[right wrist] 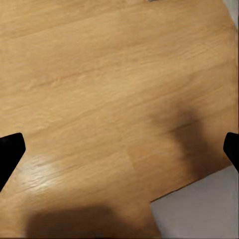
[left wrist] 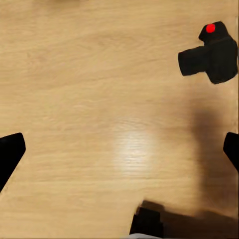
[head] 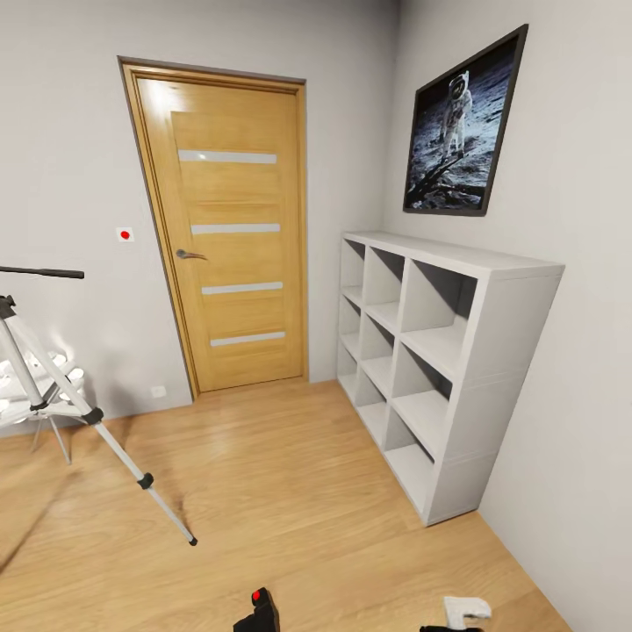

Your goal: Attach the digital camera to the camera tripod in the bedroom.

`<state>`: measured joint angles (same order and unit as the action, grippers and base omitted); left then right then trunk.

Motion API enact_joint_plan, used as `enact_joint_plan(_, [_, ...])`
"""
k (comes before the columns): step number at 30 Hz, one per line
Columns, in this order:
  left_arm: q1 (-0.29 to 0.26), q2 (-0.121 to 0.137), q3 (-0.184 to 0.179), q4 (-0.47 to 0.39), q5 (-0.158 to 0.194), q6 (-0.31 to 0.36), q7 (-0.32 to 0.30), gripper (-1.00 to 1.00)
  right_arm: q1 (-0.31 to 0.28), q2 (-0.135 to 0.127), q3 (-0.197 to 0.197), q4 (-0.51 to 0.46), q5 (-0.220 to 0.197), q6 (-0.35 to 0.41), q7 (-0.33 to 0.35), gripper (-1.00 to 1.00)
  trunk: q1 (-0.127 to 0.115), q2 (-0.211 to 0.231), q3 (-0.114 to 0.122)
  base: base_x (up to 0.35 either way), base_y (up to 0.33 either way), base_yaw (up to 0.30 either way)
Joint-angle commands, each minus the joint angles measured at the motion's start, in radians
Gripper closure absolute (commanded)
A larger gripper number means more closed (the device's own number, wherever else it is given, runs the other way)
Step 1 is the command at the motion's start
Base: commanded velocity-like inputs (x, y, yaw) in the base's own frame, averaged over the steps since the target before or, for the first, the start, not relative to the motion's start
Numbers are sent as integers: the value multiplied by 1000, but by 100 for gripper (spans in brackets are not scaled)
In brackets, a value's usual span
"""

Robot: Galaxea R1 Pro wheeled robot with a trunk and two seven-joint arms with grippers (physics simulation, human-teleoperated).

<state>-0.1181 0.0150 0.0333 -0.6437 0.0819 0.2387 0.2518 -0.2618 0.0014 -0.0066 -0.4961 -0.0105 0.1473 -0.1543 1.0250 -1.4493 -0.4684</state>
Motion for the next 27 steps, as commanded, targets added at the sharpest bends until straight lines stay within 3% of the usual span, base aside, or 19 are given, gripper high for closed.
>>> enact_joint_plan(1, [-20, 2, -1, -6, 10, 17, 3, -100, -17, 0, -1, 0, -2, 12, -3, -100, 0, -1, -2, 0, 0, 0])
enact_joint_plan(4, [-83, 6, -1, -10, 11, 51, -14, -100, -70, -2, -1, 8, -3, 21, -4, -100, 0, -1, -2, 0, 0, 0])
enact_joint_plan(8, [-172, 6, -1, -7, 11, 85, -88, -100, -147, 0, -1, 24, -3, 17, -5, -100, 0, -1, -2, 0, 0, 0])
enact_joint_plan(9, [-226, 5, 0, -11, 11, 97, -145, -100, -191, 2, -1, 30, -3, 14, -5, -100, 0, -1, -2, 0, 0, 0])
enact_joint_plan(12, [-282, 2, 0, -26, 10, 119, -201, -100, -243, 3, -1, 31, -2, 19, -5, -100, 0, -1, -2, 0, 0, 0])
enact_joint_plan(21, [-327, -55, -4, -140, 9, 175, -248, -100, -356, 4, 0, -6, 3, 114, 5, -100, 0, -1, -2, 0, 0, 0])
enact_joint_plan(27, [-332, -88, -30, -330, 7, 217, -269, -100, -379, 7, 1, -89, 2, 190, 6, -100, 0, -1, -2, 0, 0, 0])
